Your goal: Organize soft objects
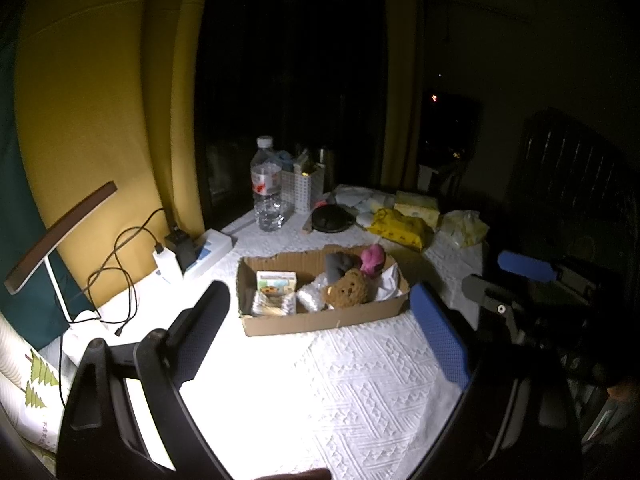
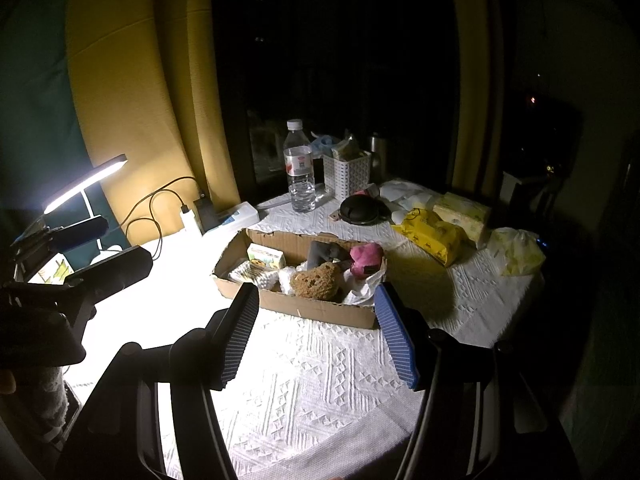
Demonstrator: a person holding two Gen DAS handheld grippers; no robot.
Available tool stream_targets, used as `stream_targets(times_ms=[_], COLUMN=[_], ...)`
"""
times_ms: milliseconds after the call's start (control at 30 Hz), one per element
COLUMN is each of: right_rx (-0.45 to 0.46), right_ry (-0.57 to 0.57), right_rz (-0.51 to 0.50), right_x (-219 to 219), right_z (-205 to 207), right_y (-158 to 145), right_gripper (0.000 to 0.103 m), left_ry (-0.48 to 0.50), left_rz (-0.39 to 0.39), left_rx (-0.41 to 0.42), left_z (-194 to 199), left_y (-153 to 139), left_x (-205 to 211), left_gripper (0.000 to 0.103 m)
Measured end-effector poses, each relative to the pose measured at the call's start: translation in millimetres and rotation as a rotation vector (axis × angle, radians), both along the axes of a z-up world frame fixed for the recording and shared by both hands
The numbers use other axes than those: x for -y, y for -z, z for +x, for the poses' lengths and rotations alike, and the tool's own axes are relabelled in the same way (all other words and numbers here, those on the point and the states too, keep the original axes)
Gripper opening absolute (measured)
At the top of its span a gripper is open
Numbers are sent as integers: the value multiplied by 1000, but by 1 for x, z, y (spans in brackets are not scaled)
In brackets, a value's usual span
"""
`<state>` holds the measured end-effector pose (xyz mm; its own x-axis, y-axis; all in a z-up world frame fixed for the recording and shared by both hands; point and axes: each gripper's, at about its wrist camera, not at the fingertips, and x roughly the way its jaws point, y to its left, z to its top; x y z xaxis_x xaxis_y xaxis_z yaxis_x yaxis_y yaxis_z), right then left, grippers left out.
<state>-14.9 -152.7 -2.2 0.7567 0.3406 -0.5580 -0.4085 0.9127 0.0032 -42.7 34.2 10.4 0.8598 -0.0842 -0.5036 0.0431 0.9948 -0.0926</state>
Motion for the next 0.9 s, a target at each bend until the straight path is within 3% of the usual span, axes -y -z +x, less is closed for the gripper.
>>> stream_targets(times_ms=[900], right_rx=[-8], right_ry=[-2], right_rz=[-2], right_x=[1], right_z=[2], right_y=[3], right_gripper=[64], left_ry=[-2], left_rz=[-4], left_rx=[-3], left_z=[2], left_y=[4], left_x=[3], left_gripper=[93])
